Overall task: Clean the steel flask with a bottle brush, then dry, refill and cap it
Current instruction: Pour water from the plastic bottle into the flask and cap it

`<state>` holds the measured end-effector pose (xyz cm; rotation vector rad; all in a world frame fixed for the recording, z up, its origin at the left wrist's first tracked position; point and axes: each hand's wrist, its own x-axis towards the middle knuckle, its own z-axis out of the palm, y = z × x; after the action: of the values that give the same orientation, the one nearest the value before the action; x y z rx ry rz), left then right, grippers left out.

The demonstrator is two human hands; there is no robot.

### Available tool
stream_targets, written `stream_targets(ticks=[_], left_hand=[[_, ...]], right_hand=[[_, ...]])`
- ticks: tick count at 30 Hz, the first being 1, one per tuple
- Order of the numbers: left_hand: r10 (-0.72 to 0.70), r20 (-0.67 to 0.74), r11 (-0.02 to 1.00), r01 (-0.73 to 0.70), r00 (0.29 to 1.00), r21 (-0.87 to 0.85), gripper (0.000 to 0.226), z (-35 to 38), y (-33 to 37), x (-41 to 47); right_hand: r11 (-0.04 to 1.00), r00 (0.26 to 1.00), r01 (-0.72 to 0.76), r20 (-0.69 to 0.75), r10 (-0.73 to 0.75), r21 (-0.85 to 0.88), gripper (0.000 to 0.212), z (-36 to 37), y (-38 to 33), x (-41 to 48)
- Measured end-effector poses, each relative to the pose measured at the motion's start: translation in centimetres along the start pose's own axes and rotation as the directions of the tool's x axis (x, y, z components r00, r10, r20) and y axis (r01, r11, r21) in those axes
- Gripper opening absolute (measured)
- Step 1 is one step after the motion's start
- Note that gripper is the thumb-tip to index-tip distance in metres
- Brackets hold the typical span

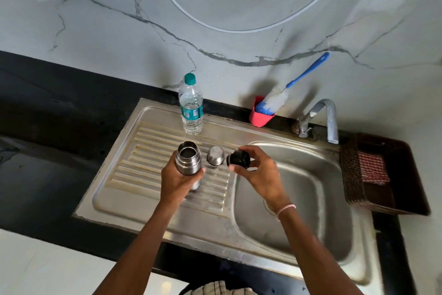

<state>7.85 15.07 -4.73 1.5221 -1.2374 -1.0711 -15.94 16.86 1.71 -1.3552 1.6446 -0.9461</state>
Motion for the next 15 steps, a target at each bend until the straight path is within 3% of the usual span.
stream_targets(ticks=[3, 6, 10, 15], left_hand=[[0.083, 0.062, 0.996, -0.086, 0.995, 0.038, 0.057, 1.5, 2.3, -1.7], [0.137, 0.113, 0.985, -0.147, 0.984, 0.086, 0.058, 3.5, 3.9, -3.4], [0.141, 0.184, 0.977, -0.167, 0.973, 0.134, 0.059, 5.9, 5.1, -5.2], [0.189, 0.185, 0.954, -0.225, 0.964, 0.196, 0.053, 8.3, 6.9, -7.1]], right_hand=[[0.972, 0.998, -0.019, 0.056, 0.006, 0.234, 0.054, -3.3, -2.2, -1.1], [0.942, 0.994, 0.005, 0.105, -0.042, 0.336, 0.058, -6.5, -4.1, -2.3], [0.932, 0.982, 0.049, 0.152, -0.11, 0.358, 0.061, -9.7, -5.7, -3.4], [0.96, 0.961, 0.085, 0.233, -0.15, 0.266, 0.063, -12.5, -6.4, -4.6]])
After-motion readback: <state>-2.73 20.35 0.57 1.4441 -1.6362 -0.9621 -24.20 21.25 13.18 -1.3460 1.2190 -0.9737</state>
